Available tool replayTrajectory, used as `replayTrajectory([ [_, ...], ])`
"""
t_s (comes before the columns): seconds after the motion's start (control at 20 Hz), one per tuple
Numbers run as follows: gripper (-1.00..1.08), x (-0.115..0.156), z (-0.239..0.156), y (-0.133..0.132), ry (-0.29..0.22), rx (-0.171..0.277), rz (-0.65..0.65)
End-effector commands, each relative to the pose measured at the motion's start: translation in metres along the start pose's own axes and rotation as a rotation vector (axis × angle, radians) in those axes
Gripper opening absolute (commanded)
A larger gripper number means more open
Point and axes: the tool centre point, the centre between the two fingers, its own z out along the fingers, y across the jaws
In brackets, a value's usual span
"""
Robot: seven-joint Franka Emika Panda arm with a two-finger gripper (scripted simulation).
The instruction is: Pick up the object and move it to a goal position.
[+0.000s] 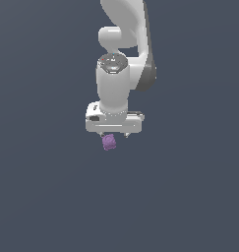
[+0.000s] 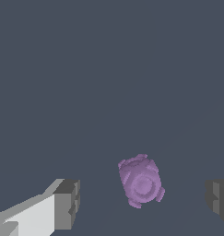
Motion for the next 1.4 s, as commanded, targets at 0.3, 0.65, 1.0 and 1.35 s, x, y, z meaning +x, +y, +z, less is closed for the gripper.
replayTrajectory([
  [0.3,1.0,0.002,-0.005,-0.001,0.013,-0.006,-0.036],
  [0.65,1.0,0.003,-0.007,-0.002,0.019,-0.009,-0.051],
  [1.0,1.0,-0.005,0.008,0.003,0.012,-0.005,-0.087],
  [1.35,1.0,-0.023,0.04,0.014,-0.003,0.006,-0.17],
])
